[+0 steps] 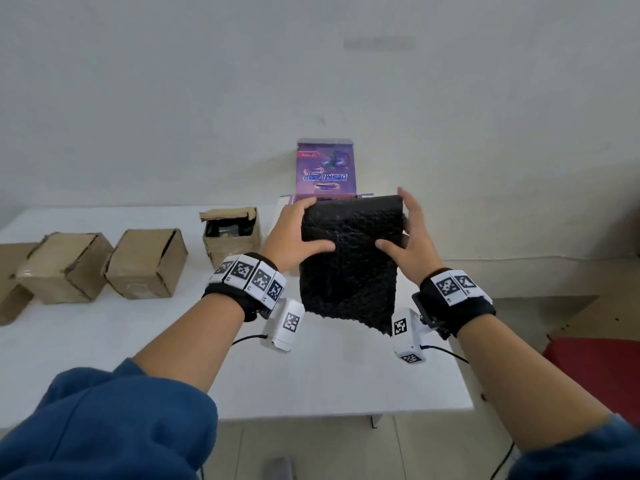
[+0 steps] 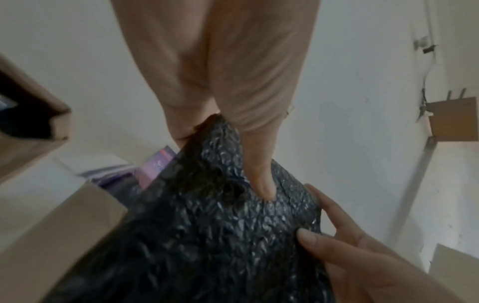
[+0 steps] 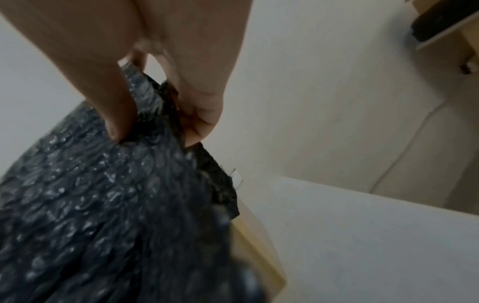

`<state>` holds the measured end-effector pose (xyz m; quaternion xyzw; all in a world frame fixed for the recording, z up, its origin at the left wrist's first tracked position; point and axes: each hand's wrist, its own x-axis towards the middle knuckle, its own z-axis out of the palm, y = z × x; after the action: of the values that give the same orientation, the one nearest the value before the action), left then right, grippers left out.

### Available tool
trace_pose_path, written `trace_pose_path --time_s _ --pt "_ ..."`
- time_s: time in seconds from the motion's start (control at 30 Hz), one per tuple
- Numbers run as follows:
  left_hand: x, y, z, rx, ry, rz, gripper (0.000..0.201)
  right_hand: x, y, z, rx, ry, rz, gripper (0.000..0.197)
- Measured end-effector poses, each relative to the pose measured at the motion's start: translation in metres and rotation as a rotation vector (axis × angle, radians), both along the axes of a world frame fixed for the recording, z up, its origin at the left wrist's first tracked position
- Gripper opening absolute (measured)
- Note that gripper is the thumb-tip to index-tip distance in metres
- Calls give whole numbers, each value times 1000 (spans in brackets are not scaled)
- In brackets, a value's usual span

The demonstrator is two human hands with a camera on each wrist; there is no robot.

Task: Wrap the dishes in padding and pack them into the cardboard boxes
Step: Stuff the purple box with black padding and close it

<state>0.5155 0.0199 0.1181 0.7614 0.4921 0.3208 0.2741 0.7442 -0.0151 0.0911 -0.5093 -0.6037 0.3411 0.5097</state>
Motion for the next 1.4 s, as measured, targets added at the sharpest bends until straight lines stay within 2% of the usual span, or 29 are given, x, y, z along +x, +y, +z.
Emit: trace_pose_path --time_s 0.07,0.1,0.17,0.27,0.33,0.4,0.5,0.6,0.67,0.77,0.83,0.9,0.97,1.03,1.1,1.17,1.4 --pt "-10 17 9 -29 95 -9 89 -5 15 10 13 -93 3 74" --pt "-15 27 13 -29 141 -14 88 -7 24 15 12 -137 -24 66" --pt "-25 52 17 -2 205 -19 71 -11 43 24 -1 -195 -81 47" --pt "-37 93 21 63 184 -26 41 -15 71 37 -26 -294 -133 21" --pt "-43 122 16 98 116 -29 36 -20 89 41 -12 -336 -164 15" --pt "-46 148 10 84 21 -11 42 -24 107 42 1 -381 -229 22" --pt "-43 169 6 -152 -136 21 46 -30 135 40 -46 -339 -297 32" --pt "-38 178 -3 -302 -161 -50 93 -34 158 33 -181 -265 -366 35" --pt "-33 185 -14 -279 -109 -69 105 -34 172 27 -232 -288 -406 38" --pt "-25 196 -34 -226 -112 -4 86 -36 188 19 -297 -290 -469 42" --pt "-21 203 -46 -231 -104 27 75 -38 190 15 -259 -354 -458 61" --pt "-20 208 -59 -219 -43 53 70 -48 186 6 -178 -673 -392 75" --pt "-19 210 -68 -176 41 65 68 -65 180 -7 -144 -999 -241 78" --pt "-20 210 -77 -128 146 67 67 -81 181 -26 -279 -1137 -80 78" --pt "-23 211 -84 -76 269 60 68 -92 186 -46 -436 -1224 -23 77" --pt "-27 210 -90 -34 342 53 67 -98 192 -58 -475 -1294 -17 79" --pt "-33 209 -102 -36 328 39 47 -104 201 -69 -625 -1294 103 82"
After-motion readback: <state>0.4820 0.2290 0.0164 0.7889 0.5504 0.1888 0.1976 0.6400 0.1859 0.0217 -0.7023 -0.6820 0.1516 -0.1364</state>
